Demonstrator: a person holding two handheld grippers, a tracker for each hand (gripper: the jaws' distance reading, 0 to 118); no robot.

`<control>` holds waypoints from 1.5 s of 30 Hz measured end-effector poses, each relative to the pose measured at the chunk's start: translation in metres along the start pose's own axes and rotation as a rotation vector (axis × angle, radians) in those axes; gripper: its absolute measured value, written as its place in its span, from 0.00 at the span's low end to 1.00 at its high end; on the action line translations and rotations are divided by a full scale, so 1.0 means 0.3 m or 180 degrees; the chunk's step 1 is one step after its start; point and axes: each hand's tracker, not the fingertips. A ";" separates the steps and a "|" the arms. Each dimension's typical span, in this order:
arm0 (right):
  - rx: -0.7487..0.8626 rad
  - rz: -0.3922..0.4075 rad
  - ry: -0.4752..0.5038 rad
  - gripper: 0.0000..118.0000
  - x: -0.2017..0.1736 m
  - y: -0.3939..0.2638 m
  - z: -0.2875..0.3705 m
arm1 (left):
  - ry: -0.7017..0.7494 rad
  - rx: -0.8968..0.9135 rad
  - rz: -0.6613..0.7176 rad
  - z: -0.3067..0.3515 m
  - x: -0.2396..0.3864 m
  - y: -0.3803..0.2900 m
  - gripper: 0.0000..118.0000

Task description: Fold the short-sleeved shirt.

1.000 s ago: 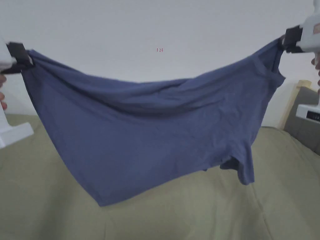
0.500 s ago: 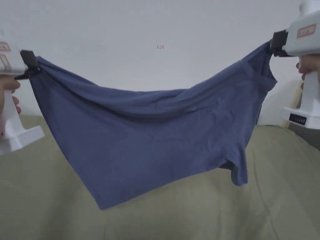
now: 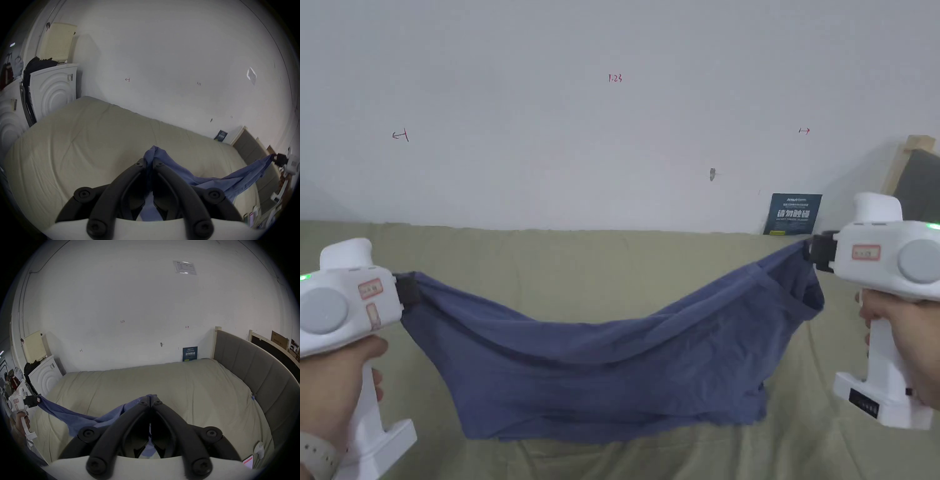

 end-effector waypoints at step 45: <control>-0.0106 -0.0013 0.0068 0.02 -0.137 -1.118 1.004 | -0.0111 -0.0553 -0.0654 0.981 -0.094 -0.923 0.04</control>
